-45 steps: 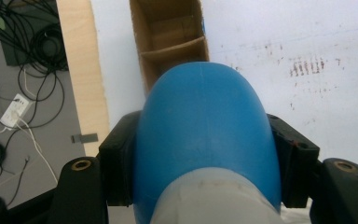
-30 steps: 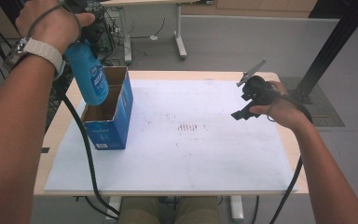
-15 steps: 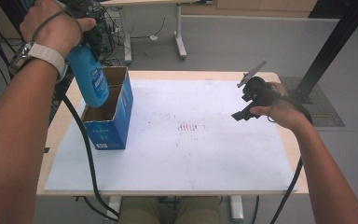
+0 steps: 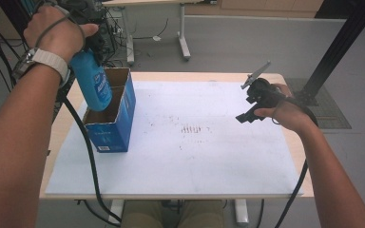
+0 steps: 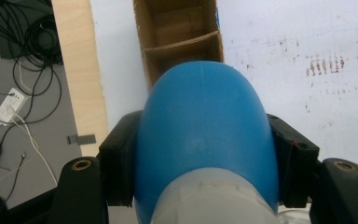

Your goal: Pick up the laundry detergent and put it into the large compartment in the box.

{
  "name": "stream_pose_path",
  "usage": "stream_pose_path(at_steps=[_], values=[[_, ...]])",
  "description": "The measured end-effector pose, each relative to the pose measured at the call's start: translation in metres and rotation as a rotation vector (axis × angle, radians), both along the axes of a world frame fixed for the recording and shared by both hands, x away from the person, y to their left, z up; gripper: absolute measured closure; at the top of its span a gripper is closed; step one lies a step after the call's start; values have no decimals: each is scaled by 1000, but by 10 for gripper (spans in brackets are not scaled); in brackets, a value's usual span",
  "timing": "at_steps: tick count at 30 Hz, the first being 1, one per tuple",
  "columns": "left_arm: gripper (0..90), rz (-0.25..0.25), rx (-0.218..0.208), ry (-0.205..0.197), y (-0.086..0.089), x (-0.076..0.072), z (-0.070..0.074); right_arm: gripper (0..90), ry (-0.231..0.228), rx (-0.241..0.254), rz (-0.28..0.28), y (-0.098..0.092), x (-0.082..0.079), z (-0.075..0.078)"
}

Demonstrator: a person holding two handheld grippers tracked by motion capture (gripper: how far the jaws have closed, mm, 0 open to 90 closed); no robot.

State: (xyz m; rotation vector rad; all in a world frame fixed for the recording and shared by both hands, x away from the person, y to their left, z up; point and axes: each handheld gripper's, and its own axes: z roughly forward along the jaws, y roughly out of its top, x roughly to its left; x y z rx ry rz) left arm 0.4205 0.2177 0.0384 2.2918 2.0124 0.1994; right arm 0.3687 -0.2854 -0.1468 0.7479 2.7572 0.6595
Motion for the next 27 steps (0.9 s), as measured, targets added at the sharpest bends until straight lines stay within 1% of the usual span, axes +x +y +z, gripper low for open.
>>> stream_pose_path(at_steps=[6, 8, 10, 12, 15, 23, 27], values=[[373, 9, 1, 2, 3, 1, -5, 144, 5, -2, 0, 0, 1, -1], [374, 8, 2, -5, 3, 0, -7, 143, 5, -1, -3, 0, 1, -1], [373, 10, 2, 2, 3, 2, -8, 143, 4, -4, -2, 0, 1, -1], [374, 11, -1, -4, 4, 1, -10, 144, 3, -4, -3, 0, 0, -2], [374, 11, 0, 3, 5, 3, -13, 144, 5, -1, -5, -1, 1, -3], [374, 8, 2, 2, 4, 5, -22, 144, 7, -3, -8, -3, 1, -4], [374, 6, 4, 8, 4, 7, -28, 144, 8, -4, -9, -3, 1, -5]])
